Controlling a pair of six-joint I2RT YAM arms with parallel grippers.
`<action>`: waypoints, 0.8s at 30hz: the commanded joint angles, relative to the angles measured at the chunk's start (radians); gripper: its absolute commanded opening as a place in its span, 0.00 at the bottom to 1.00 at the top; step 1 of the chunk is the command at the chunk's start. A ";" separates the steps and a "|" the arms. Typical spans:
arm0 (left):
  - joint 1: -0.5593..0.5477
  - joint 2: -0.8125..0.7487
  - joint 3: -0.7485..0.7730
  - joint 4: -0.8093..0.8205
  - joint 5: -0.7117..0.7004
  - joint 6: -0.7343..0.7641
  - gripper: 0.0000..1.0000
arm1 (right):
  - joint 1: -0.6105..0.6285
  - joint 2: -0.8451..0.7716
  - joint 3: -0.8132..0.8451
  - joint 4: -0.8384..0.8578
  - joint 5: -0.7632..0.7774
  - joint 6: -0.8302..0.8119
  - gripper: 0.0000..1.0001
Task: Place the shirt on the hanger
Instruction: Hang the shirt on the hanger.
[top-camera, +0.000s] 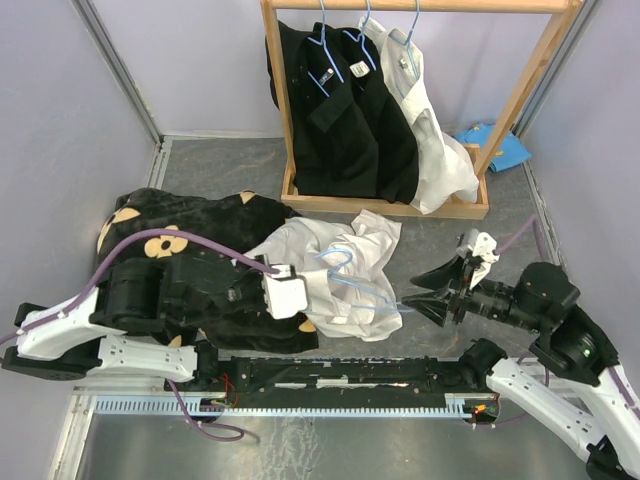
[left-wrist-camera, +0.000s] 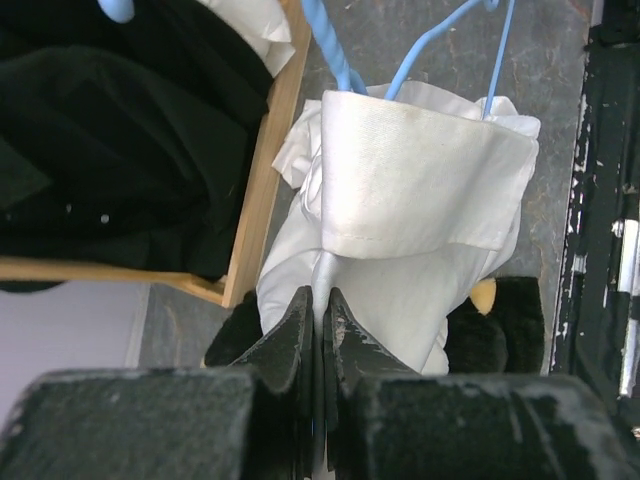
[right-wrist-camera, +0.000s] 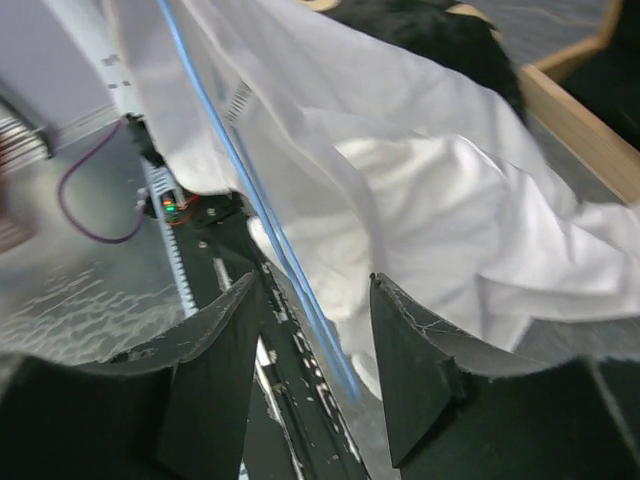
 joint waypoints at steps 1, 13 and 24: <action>-0.004 -0.058 -0.024 0.041 -0.143 -0.148 0.03 | 0.000 -0.052 0.042 -0.188 0.280 0.034 0.56; -0.005 -0.158 -0.135 0.300 -0.444 -0.183 0.03 | 0.001 -0.235 -0.257 0.062 0.488 0.412 0.63; -0.004 -0.111 -0.148 0.333 -0.435 -0.178 0.03 | 0.012 -0.130 -0.625 0.749 0.438 0.727 0.69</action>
